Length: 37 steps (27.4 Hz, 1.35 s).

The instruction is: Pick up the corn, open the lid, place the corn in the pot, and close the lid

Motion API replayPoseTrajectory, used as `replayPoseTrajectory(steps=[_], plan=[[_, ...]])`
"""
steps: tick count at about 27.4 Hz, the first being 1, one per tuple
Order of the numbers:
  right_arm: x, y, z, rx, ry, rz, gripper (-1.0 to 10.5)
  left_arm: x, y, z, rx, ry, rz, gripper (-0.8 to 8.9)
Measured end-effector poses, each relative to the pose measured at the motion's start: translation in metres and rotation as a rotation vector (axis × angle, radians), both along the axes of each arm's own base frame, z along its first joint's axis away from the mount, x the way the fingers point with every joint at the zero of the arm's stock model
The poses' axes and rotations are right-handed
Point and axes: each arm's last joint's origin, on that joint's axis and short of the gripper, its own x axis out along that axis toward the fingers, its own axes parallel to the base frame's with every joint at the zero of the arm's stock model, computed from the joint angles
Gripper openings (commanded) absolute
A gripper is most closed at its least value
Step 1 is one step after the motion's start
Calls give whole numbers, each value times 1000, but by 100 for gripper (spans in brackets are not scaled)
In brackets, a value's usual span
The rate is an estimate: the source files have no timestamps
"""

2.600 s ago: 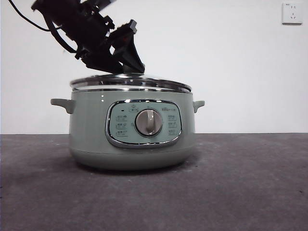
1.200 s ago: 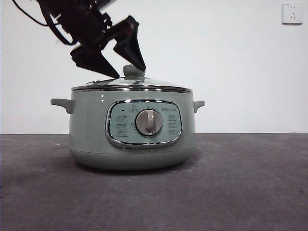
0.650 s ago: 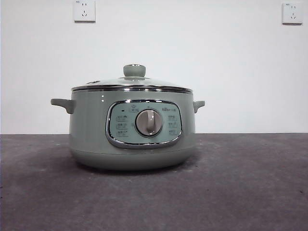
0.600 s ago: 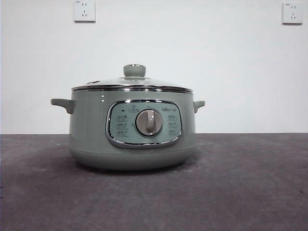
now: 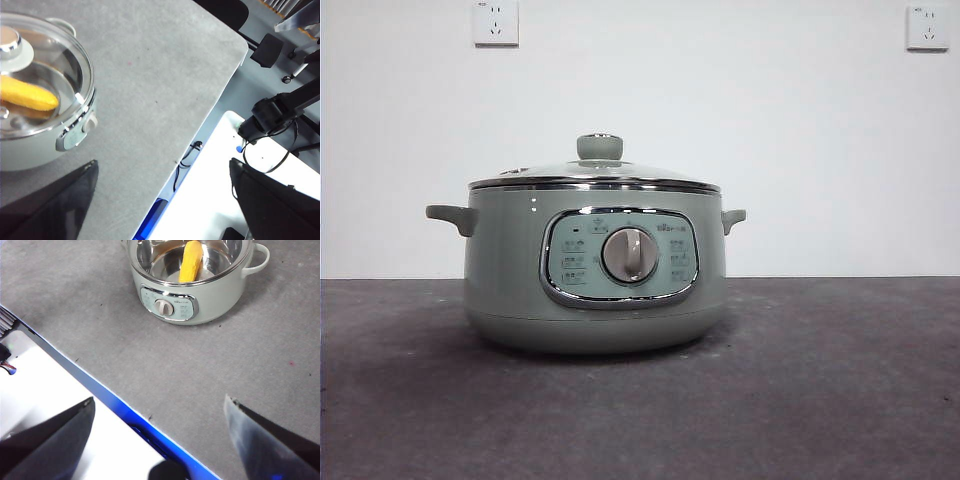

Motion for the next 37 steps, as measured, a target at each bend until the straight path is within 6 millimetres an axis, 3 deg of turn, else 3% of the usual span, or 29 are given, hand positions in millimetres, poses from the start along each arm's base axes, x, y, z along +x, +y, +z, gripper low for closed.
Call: replayPoseTrajectory(steps=[7, 8, 11, 12, 13, 37], plan=[[0, 0, 0, 0, 0, 0, 398, 2, -1, -1, 7, 16, 0, 426], [0, 0, 0, 0, 0, 0, 328, 2, -1, -2, 8, 17, 1, 380], [0, 0, 0, 0, 0, 0, 30, 2, -1, -2, 8, 17, 0, 112], [0, 0, 0, 0, 0, 0, -22, 2, -1, -2, 8, 17, 0, 16], [0, 0, 0, 0, 0, 0, -8, 2, -1, -2, 8, 16, 0, -19], [0, 0, 0, -3, -6, -9, 1, 5, -2, -3, 13, 26, 0, -4]])
